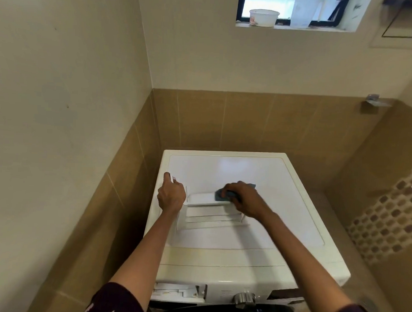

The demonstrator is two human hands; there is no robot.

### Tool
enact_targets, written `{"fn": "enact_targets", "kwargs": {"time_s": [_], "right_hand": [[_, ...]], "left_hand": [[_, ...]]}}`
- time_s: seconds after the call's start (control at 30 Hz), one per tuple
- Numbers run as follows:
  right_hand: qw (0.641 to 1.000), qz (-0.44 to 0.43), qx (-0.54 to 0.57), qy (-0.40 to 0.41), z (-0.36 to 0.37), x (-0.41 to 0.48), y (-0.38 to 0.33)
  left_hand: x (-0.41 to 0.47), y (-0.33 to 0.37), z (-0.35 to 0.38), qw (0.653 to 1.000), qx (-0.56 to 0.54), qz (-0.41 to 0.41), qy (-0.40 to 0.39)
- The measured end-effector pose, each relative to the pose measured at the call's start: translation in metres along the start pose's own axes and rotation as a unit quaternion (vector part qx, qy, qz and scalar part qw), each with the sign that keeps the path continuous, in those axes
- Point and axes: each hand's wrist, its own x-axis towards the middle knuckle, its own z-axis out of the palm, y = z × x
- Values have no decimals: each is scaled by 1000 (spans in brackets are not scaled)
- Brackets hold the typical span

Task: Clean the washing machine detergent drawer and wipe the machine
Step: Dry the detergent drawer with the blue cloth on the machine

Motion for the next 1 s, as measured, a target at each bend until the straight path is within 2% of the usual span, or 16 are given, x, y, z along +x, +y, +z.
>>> {"fn": "enact_targets", "kwargs": {"time_s": [0.1,0.17,0.37,0.47,0.57,0.73,0.9,1.0], "right_hand": [[997,70,-27,9,-23,-16,32],[996,85,-38,11,-25,-17,31],[998,-26,58,11,25,16,-44],[996,-27,79,17,40,29,-61],[997,-24,77,11,26,24,-42],[994,64,51,69,-12,-17,21],[981,177,0,78,-35,-44,63],[962,179,28,207,-37,-45,59]], "left_hand": [[2,-1,2,1000,-2,7,1],[3,-1,4,1000,-6,9,1],[4,-3,5,1000,-10,14,5],[5,-3,4,1000,-10,14,5],[4,-5,4,1000,-15,15,3],[1,-6,4,999,-19,32,7],[-1,-7,4,994,-22,103,9],[-2,-12,5,985,-42,167,19]]}}
